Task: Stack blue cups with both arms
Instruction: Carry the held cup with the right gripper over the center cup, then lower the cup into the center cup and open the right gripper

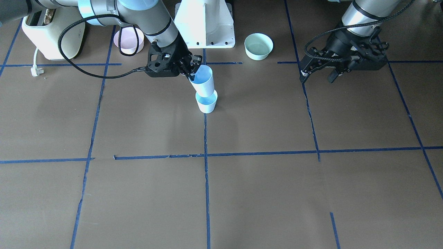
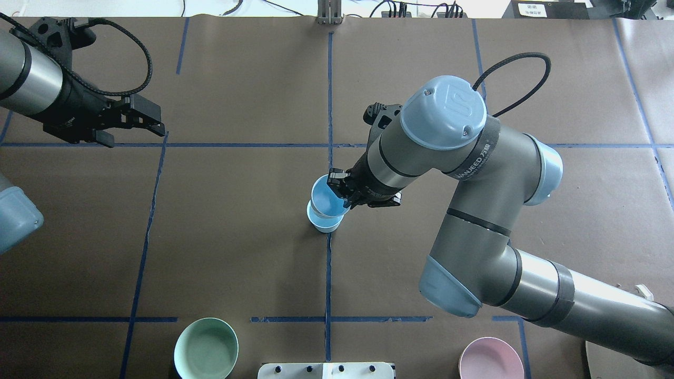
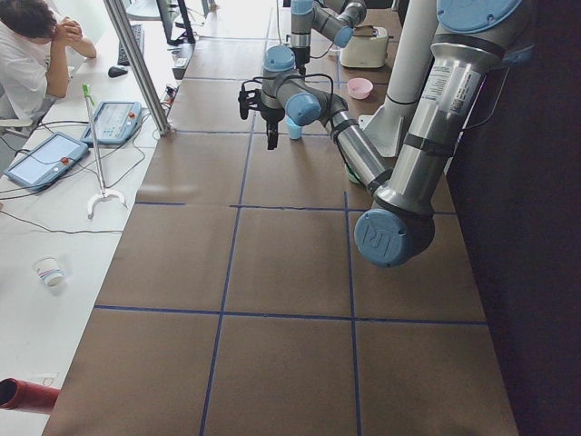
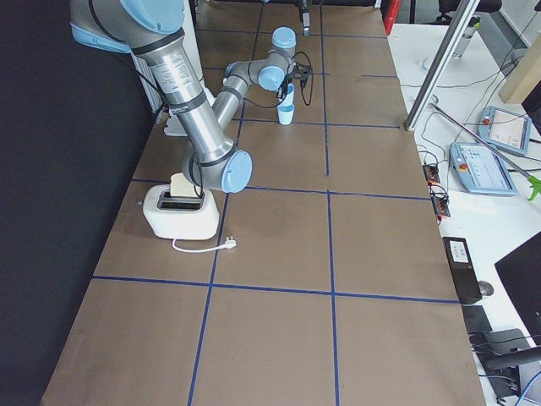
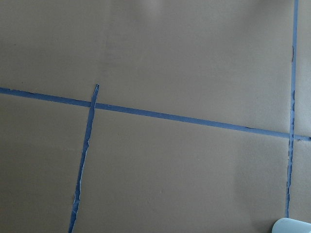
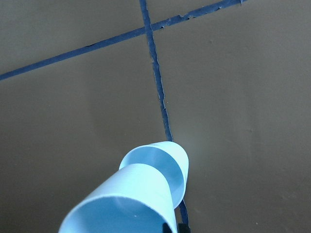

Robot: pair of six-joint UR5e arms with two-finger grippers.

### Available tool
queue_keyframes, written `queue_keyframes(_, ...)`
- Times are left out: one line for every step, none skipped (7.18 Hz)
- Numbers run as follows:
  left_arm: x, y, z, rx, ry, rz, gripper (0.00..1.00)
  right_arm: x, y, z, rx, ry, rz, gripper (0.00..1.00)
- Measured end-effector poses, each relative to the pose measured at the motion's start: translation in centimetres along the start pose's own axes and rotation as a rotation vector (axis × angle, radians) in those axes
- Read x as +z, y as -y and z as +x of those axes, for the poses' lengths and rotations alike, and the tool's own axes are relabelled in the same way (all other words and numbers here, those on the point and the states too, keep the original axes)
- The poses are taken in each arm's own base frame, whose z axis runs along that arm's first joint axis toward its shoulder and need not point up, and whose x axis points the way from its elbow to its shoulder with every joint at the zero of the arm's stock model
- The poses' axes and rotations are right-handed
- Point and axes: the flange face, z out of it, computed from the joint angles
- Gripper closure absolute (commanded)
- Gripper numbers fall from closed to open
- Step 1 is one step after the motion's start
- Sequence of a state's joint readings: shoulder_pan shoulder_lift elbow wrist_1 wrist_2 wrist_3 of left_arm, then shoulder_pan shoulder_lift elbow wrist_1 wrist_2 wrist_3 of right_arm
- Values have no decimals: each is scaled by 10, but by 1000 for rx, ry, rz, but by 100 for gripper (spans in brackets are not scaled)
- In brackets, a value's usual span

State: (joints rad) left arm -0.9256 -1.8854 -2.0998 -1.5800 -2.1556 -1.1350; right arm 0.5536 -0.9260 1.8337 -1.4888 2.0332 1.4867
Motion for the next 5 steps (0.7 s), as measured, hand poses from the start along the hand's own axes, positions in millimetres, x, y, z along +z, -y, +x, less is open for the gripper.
queue_keyframes(0,0,0,0,-1,-1,0,6,1,-3,3,-9,0,99)
queue_keyframes(0,-1,1,0,-1,-2,0,9,0,-4,3,-15,-3,99)
queue_keyframes(0,-1,1,-2,-2,-2,0,13,-1,-3,3,-21,-7,98)
queue_keyframes(0,-2,2,-3,-3,-2,0,17,-2,-1,5,-28,-10,93)
queue_keyframes(-1,-2,2,-4,-5,-2,0,20,-2,0,6,-34,-11,83)
